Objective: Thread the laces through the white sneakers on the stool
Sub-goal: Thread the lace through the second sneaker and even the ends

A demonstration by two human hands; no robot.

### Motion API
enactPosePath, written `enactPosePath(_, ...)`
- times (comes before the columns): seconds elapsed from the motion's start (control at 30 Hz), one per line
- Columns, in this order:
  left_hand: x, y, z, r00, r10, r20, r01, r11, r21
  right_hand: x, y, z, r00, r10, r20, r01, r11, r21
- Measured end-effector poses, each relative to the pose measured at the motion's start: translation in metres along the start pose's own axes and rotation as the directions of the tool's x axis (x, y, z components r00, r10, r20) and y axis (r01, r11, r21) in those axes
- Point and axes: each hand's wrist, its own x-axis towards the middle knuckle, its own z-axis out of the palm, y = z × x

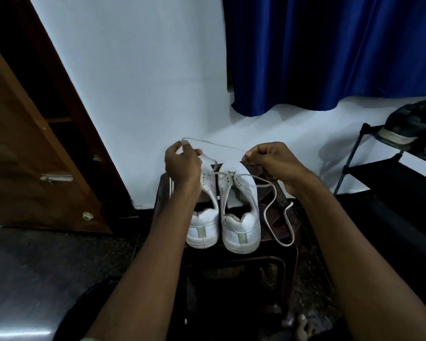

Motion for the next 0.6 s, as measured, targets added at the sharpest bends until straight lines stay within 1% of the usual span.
enactPosePath(0.03,-0.007,-0.002,0.001,0.996,0.076,0.043,-0.08,0.991,0.104,0.001,0.0,0.002,1.0,-0.006,-0.011,0.006,1.0,-0.003)
enactPosePath(0.07,-0.015,-0.002,0.003,0.975,0.178,0.132,-0.205,0.952,0.227,0.003,0.002,0.004,1.0,-0.017,-0.012,0.017,1.0,-0.024)
enactPosePath(0.1,-0.022,-0.002,0.004,0.928,0.261,0.265,-0.339,0.886,0.316,0.004,0.002,0.008,0.999,-0.029,-0.012,0.029,0.998,-0.047)
enactPosePath(0.13,-0.029,-0.003,0.007,0.85,0.311,0.425,-0.472,0.809,0.352,0.003,0.002,0.011,0.999,-0.042,-0.012,0.041,0.997,-0.06)
enactPosePath(0.17,-0.032,-0.004,0.01,0.759,0.317,0.568,-0.574,0.738,0.354,0.003,0.002,0.013,0.998,-0.053,-0.021,0.051,0.997,-0.063)
enactPosePath(0.2,-0.033,-0.005,0.011,0.687,0.3,0.661,-0.64,0.68,0.357,0.003,0.003,0.014,0.997,-0.069,-0.036,0.066,0.995,-0.075)
enactPosePath(0.23,-0.032,-0.004,0.01,0.645,0.287,0.708,-0.678,0.642,0.358,0.002,0.004,0.015,0.996,-0.081,-0.044,0.077,0.993,-0.087)
enactPosePath(0.27,-0.028,-0.005,0.008,0.637,0.279,0.719,-0.689,0.625,0.368,0.001,0.004,0.014,0.996,-0.079,-0.028,0.076,0.992,-0.097)
enactPosePath(0.3,-0.026,-0.004,0.006,0.645,0.277,0.712,-0.684,0.626,0.376,0.0,0.003,0.014,0.998,-0.063,-0.001,0.063,0.994,-0.088)
enactPosePath(0.37,-0.019,-0.002,0.0,0.69,0.291,0.662,-0.663,0.62,0.419,-0.002,0.003,0.011,0.997,-0.012,0.074,0.017,0.998,-0.06)
enactPosePath(0.43,-0.008,-0.001,-0.003,0.753,0.336,0.565,-0.646,0.541,0.539,-0.001,0.004,0.005,0.992,0.018,0.122,-0.01,0.998,-0.066)
enactPosePath(0.5,0.0,-0.001,-0.009,0.809,0.39,0.44,-0.584,0.439,0.683,0.002,0.006,0.001,0.993,0.032,0.113,-0.024,0.997,-0.076)
enactPosePath(0.53,0.003,-0.002,-0.012,0.819,0.407,0.404,-0.558,0.398,0.728,0.004,0.008,0.0,0.996,0.043,0.081,-0.037,0.997,-0.075)
enactPosePath(0.57,0.005,-0.004,-0.015,0.807,0.433,0.403,-0.568,0.38,0.73,0.006,0.011,0.0,0.998,0.052,0.034,-0.049,0.996,-0.068)
enactPosePath(0.6,0.005,-0.005,-0.016,0.768,0.461,0.445,-0.624,0.378,0.684,0.006,0.013,-0.001,0.998,0.055,-0.016,-0.056,0.995,-0.079)
